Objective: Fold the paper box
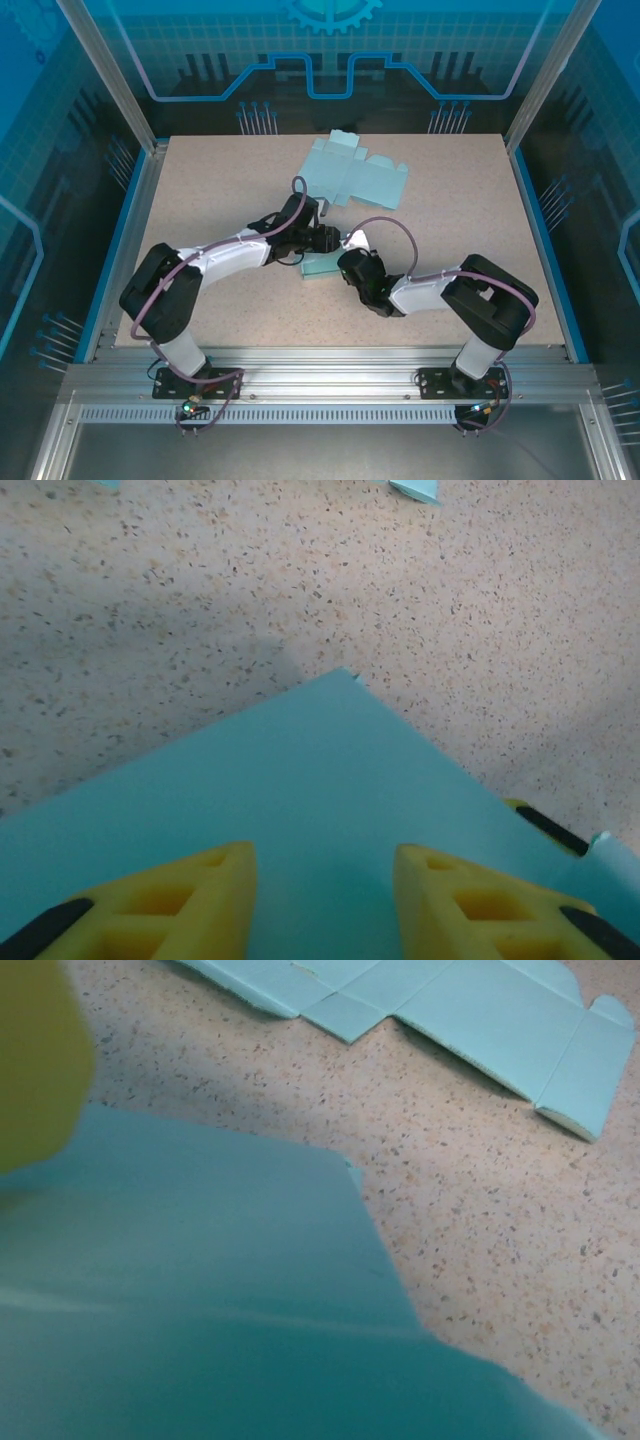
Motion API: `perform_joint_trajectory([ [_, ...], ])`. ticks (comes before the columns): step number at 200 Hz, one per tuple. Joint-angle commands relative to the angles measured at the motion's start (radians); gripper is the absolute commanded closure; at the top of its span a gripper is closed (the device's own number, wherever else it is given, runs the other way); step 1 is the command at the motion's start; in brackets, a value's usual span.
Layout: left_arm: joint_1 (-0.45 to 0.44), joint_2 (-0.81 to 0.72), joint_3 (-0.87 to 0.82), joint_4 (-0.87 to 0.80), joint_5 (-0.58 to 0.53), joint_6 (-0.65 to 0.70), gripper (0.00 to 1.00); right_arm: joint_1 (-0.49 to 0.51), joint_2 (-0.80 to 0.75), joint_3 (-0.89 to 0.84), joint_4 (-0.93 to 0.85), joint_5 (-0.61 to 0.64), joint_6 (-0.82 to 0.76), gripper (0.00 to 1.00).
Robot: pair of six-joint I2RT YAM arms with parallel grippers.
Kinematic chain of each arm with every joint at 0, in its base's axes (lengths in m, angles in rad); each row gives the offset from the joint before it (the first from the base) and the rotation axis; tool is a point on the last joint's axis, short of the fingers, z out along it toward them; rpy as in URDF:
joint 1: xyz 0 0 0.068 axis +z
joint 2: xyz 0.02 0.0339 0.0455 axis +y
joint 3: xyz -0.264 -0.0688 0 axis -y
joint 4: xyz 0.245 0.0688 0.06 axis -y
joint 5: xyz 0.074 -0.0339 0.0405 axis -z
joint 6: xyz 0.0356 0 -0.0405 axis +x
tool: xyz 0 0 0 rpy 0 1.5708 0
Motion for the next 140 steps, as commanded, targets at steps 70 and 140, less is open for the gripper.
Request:
perform_joint_trajectory([
  [70, 0.012, 0.076, -0.061, 0.127, 0.056, -0.088, 0.62, 0.041, -0.152, -0.006, -0.257, -0.034, 0.049, 0.29],
  [140, 0.012, 0.096, -0.097, 0.214, 0.036, -0.102, 0.63, 0.109, -0.312, -0.011, -0.391, -0.05, 0.004, 0.06],
])
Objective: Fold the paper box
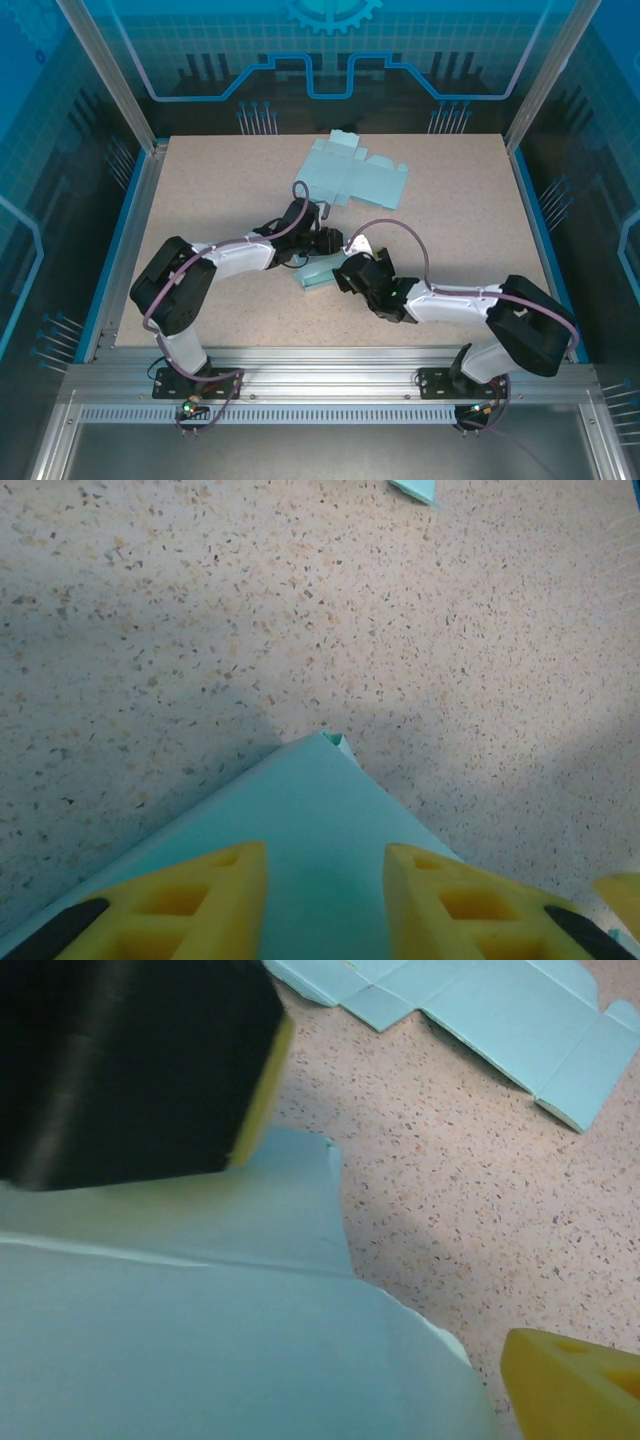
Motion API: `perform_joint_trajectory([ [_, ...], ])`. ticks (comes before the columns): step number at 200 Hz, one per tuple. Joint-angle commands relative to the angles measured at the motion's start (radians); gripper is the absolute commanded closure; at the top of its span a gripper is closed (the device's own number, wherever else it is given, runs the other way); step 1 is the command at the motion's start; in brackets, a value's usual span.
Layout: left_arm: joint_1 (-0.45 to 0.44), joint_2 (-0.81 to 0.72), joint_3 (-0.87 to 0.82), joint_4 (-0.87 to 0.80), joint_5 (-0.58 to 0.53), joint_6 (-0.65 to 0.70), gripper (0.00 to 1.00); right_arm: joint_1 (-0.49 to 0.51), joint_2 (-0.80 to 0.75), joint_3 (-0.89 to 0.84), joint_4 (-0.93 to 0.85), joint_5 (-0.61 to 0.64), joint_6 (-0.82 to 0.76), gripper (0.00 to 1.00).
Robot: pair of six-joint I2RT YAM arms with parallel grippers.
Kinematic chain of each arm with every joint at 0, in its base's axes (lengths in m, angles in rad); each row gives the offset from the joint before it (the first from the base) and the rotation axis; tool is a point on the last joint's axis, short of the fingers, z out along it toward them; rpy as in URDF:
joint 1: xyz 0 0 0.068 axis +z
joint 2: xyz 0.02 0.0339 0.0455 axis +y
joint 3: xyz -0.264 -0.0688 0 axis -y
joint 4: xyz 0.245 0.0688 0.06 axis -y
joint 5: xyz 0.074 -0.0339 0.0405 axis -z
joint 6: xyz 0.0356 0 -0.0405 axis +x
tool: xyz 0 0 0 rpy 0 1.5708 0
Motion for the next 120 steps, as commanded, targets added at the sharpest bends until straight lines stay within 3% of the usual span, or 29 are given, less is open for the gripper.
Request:
perform_joint_trajectory([
  [1, 0.006, 0.031, -0.041, 0.041, 0.001, -0.031, 0.63, 0.038, -0.068, -0.011, -0.089, -0.016, -0.023, 0.05],
  [11, 0.006, 0.035, -0.051, 0.062, 0.001, -0.033, 0.63, 0.05, -0.1, -0.01, -0.125, -0.035, -0.031, 0.0],
  [47, 0.005, 0.034, -0.102, 0.171, -0.007, -0.037, 0.65, 0.128, -0.23, 0.035, -0.341, 0.003, 0.001, 0.0],
  [72, 0.004, 0.031, -0.117, 0.183, -0.013, -0.024, 0.64, 0.117, -0.337, 0.104, -0.486, -0.022, 0.048, 0.0],
  [94, 0.002, 0.033, -0.135, 0.202, -0.023, -0.012, 0.64, 0.036, -0.378, 0.152, -0.53, -0.12, 0.099, 0.0],
  [120, -0.015, 0.037, -0.174, 0.28, -0.035, 0.018, 0.64, -0.118, -0.32, 0.206, -0.56, -0.266, 0.162, 0.0],
])
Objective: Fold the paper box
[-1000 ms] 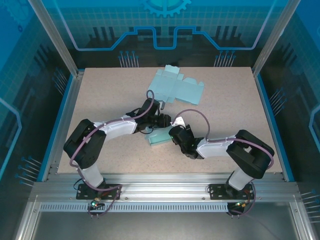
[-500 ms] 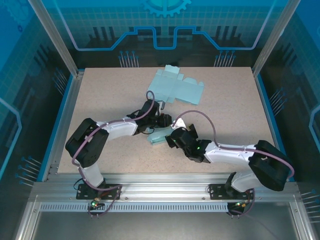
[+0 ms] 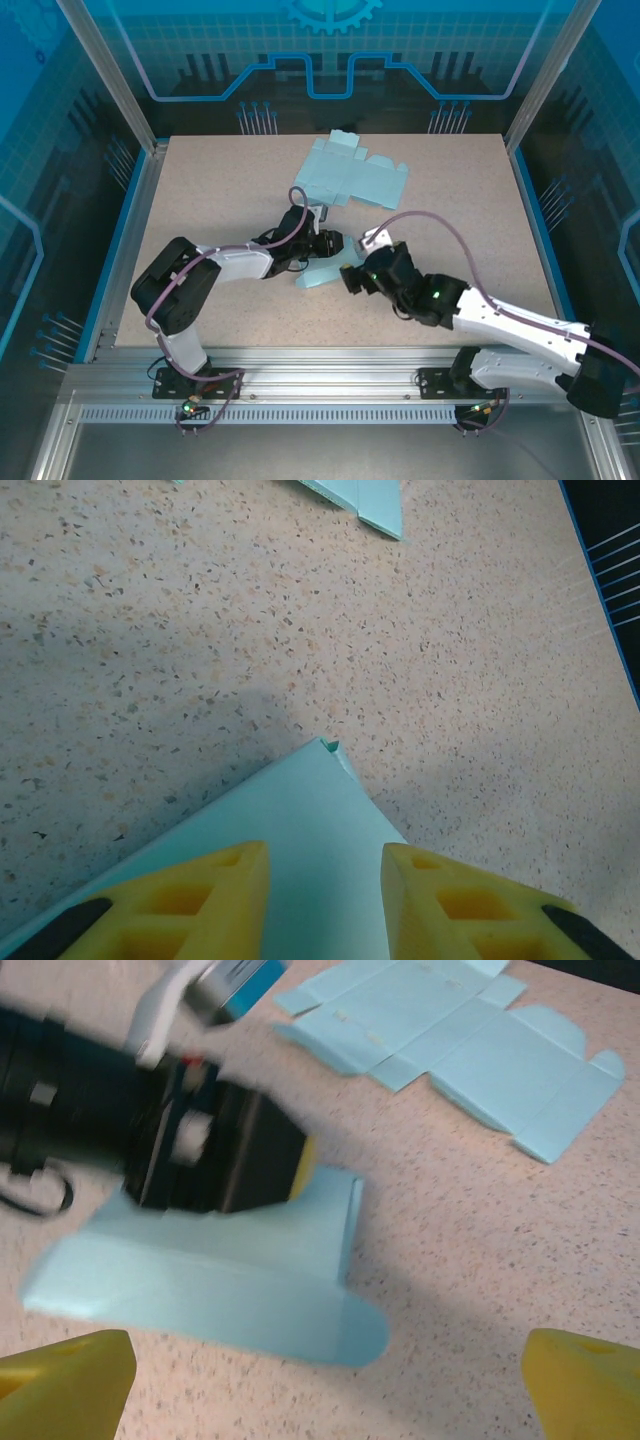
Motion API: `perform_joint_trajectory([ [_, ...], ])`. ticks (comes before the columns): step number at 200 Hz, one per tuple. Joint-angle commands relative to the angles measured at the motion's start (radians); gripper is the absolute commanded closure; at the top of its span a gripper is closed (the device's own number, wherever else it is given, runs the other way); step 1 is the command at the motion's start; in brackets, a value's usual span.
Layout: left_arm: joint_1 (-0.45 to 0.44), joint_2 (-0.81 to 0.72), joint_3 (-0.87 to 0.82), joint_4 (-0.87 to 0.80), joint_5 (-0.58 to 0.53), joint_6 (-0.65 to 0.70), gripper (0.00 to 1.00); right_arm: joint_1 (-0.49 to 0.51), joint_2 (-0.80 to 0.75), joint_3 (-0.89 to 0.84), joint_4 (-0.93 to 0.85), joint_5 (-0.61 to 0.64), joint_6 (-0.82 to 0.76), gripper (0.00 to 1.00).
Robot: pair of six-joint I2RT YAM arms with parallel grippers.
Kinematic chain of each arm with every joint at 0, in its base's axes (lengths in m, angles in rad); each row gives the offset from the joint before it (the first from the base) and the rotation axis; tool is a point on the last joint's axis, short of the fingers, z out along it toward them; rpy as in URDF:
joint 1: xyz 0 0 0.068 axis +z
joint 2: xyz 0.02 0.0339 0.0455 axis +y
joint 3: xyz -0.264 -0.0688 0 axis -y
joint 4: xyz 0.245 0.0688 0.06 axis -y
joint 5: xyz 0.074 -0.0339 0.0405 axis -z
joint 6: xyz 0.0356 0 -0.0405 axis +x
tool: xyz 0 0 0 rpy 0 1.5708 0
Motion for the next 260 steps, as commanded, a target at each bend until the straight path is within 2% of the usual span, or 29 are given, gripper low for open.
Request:
perform_joint_trajectory([
  [1, -0.013, 0.034, -0.055, 0.036, -0.036, 0.041, 0.64, -0.12, 0.05, 0.048, -0.096, -0.148, 0.084, 0.0],
  [38, -0.033, 0.077, -0.075, 0.116, -0.047, 0.077, 0.64, -0.28, 0.243, 0.083, -0.053, -0.304, 0.086, 0.01],
  [76, -0.035, 0.093, -0.095, 0.145, -0.066, 0.069, 0.63, -0.34, 0.404, 0.126, 0.028, -0.464, 0.064, 0.15],
  [135, -0.035, 0.037, -0.081, 0.095, -0.067, 0.082, 0.59, -0.385, 0.581, 0.094, 0.094, -0.527, 0.058, 0.33],
  [163, -0.034, -0.033, -0.046, 0.007, -0.078, 0.088, 0.56, -0.385, 0.626, 0.043, 0.104, -0.529, 0.065, 0.37],
  [185, -0.035, -0.116, -0.028, -0.077, -0.104, 0.103, 0.54, -0.385, 0.622, 0.018, 0.127, -0.554, 0.074, 0.37],
  [214, -0.03, -0.212, 0.012, -0.292, -0.219, 0.128, 0.52, -0.382, 0.579, 0.027, 0.127, -0.569, 0.063, 0.35],
  [238, -0.002, -0.271, 0.016, -0.437, -0.293, 0.144, 0.52, -0.358, 0.493, 0.023, 0.142, -0.55, -0.014, 0.26],
  [260, 0.051, -0.331, -0.016, -0.491, -0.273, 0.121, 0.51, -0.301, 0.404, 0.028, 0.13, -0.463, -0.12, 0.16],
])
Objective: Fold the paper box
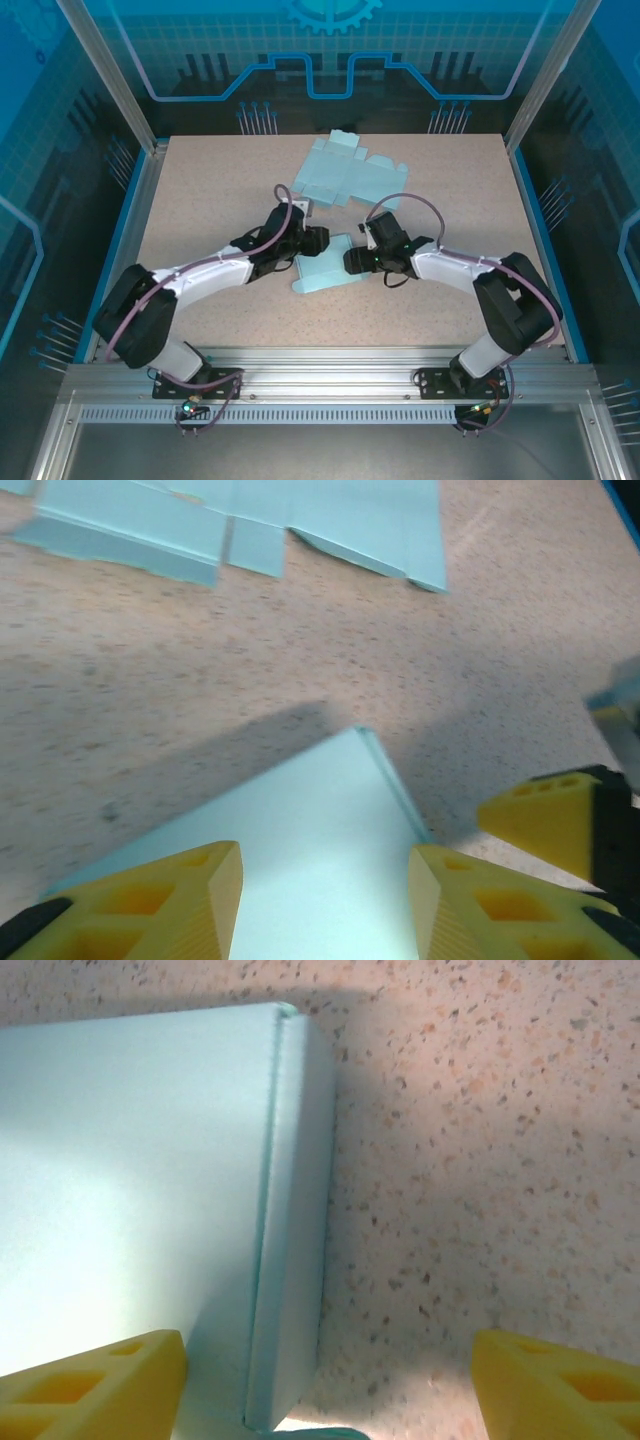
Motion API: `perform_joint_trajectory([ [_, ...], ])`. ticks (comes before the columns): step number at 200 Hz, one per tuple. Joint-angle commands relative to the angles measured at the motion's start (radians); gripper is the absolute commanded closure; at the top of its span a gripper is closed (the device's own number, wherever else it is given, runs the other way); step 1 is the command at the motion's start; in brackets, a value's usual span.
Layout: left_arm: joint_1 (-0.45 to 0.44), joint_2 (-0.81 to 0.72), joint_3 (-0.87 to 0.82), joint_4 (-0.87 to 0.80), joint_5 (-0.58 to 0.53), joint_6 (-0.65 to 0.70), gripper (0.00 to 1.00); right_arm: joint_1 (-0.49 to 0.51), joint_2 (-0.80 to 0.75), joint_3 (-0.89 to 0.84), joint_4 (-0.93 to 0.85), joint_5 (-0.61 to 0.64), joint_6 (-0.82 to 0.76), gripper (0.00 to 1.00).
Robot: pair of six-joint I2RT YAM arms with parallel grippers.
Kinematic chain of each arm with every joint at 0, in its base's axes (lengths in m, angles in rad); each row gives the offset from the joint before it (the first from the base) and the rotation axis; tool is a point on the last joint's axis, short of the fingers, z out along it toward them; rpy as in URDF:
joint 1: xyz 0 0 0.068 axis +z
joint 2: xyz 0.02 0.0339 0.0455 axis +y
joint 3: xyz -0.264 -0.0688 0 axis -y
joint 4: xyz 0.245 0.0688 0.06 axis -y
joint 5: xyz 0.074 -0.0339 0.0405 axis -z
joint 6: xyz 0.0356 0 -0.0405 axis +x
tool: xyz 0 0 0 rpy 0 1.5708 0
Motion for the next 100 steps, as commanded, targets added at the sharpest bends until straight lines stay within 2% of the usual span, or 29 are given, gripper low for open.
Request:
perform_joint_trajectory([
  [1, 0.053, -0.061, -0.017, -0.17, -0.045, 0.01, 0.51, 0.061, -0.098, -0.007, -0.052, 0.083, -0.132, 0.15],
  [36, 0.152, -0.162, -0.091, -0.185, -0.005, -0.026, 0.51, 0.215, -0.191, 0.004, -0.104, 0.327, -0.323, 0.09],
  [65, 0.226, -0.248, -0.139, -0.185, 0.012, -0.035, 0.44, 0.382, -0.197, 0.008, -0.139, 0.539, -0.49, 0.08],
  [82, 0.257, -0.288, -0.157, -0.195, 0.004, -0.035, 0.34, 0.461, -0.181, 0.004, -0.144, 0.633, -0.551, 0.08],
  [100, 0.287, -0.321, -0.173, -0.2, 0.001, -0.049, 0.12, 0.52, -0.168, -0.011, -0.127, 0.695, -0.595, 0.08],
])
